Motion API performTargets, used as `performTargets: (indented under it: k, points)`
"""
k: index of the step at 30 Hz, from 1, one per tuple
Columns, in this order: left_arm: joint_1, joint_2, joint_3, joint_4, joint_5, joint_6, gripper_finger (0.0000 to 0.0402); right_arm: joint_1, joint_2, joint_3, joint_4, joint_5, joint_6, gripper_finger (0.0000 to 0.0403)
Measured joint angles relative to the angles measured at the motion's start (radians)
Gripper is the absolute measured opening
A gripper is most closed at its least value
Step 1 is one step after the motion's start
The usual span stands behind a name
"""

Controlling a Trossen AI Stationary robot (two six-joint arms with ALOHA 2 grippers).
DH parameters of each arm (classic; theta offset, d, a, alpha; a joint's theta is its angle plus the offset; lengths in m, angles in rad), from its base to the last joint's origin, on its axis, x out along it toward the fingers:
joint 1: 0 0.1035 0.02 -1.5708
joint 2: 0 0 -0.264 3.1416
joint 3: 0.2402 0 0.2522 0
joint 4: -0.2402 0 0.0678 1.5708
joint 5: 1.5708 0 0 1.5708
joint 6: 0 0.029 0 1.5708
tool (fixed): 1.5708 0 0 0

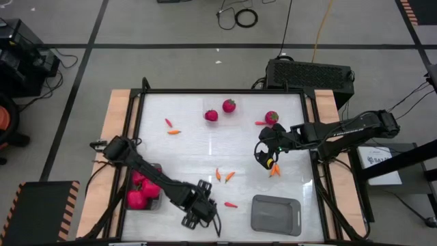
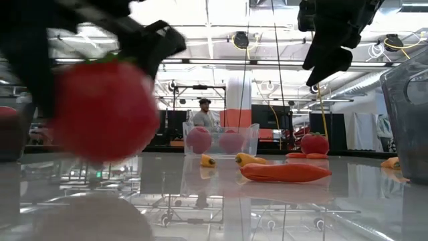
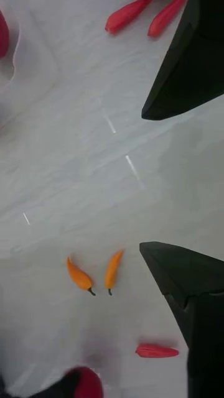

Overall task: Sort produce into baskets
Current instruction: Put the tomato into the transparent bin

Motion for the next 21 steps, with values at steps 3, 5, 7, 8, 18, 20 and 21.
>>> performTargets:
  k: [3, 5, 7, 8, 18, 20, 21]
  points:
    - [0.055, -0.045, 0.033, -0.09, -0.097, 0.012, 0.0319, 0.0, 0.0, 0.0, 0.004, 0.0, 0.0, 0.0329]
    - [0.107, -0.086, 0.042, -0.109, -0.14, 0.035, 0.0319, 0.0, 0.0, 0.001, 0.013, 0.0, 0.001, 0.0329]
    - [0.169, -0.137, 0.044, -0.109, -0.19, 0.061, 0.032, 0.0, 0.0, 0.001, 0.014, 0.001, 0.016, 0.0329]
    - [0.205, -0.16, 0.044, -0.107, -0.224, 0.075, 0.032, 0.0, 0.0, 0.001, 0.016, 0.001, 0.026, 0.0329]
    - [0.686, -0.275, 0.045, 0.048, -0.293, 0.132, 0.032, 0.0, 0.0, 0.001, 0.007, 0.009, 0.128, 0.0329]
    - [0.767, -0.263, 0.044, 0.095, -0.279, 0.131, 0.032, 0.0, 0.0, 0.001, -0.001, 0.01, 0.161, 0.0329]
    - [0.803, -0.255, 0.044, 0.132, -0.269, 0.13, 0.032, 0.0, 0.0, 0.001, -0.007, 0.01, 0.18, 0.0329]
